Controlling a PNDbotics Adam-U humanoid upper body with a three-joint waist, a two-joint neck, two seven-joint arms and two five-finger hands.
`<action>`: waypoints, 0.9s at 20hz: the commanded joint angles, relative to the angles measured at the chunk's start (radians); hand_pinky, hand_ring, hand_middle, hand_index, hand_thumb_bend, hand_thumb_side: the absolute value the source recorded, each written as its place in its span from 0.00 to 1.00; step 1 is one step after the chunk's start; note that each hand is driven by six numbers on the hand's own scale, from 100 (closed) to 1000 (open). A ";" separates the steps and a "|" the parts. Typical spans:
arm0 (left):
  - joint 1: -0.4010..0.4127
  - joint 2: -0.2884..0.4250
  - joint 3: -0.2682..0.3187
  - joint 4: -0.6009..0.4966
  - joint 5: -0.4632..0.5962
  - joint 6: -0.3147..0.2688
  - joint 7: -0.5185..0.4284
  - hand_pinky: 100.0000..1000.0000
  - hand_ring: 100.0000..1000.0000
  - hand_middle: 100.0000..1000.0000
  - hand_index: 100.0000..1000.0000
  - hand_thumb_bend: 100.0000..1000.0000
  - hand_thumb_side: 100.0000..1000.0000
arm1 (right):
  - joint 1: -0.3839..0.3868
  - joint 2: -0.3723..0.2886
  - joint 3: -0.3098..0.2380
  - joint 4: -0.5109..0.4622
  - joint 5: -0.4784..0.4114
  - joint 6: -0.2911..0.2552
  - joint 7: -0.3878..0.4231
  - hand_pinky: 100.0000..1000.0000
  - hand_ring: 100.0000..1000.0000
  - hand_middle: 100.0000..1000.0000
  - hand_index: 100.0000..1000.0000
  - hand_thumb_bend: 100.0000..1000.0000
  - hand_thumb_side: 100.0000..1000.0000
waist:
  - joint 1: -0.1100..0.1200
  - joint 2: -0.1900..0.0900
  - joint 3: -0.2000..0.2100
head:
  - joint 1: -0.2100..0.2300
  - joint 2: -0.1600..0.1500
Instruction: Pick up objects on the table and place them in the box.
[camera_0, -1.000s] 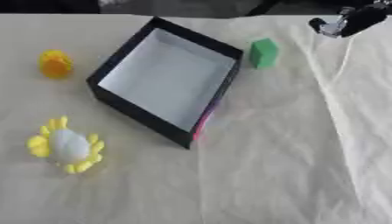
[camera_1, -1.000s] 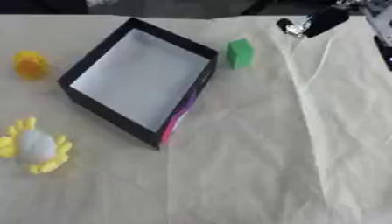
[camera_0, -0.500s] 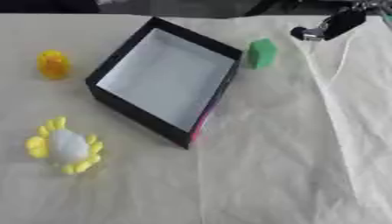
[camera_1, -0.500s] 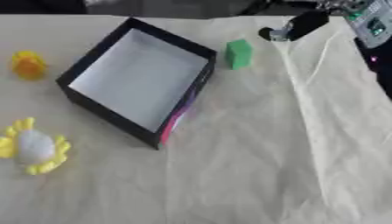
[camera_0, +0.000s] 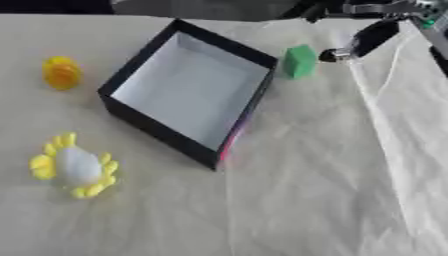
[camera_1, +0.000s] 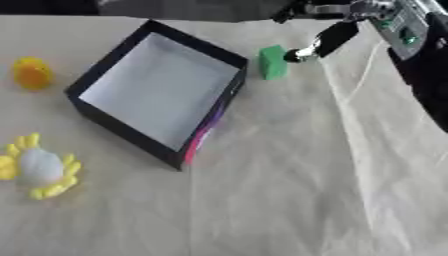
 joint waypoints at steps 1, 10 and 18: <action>-0.014 0.023 0.004 -0.013 0.006 0.002 -0.001 0.83 0.81 0.72 0.79 0.00 0.64 | -0.023 -0.017 -0.011 0.011 0.039 -0.007 -0.027 1.00 0.90 0.85 0.96 0.33 0.69 | -0.012 -0.018 0.002 | -0.007 -0.002; -0.021 0.019 0.002 -0.015 0.004 0.005 -0.004 0.83 0.81 0.72 0.79 0.00 0.64 | -0.035 -0.008 -0.005 0.020 0.060 -0.023 -0.041 1.00 0.91 0.86 0.97 0.36 0.70 | -0.019 0.000 0.006 | -0.012 -0.002; -0.026 0.019 0.001 -0.017 0.001 0.007 -0.005 0.83 0.81 0.72 0.79 0.00 0.65 | -0.041 -0.008 -0.008 0.026 0.066 -0.037 -0.044 1.00 0.91 0.86 0.96 0.39 0.71 | -0.026 0.021 0.019 | -0.020 -0.002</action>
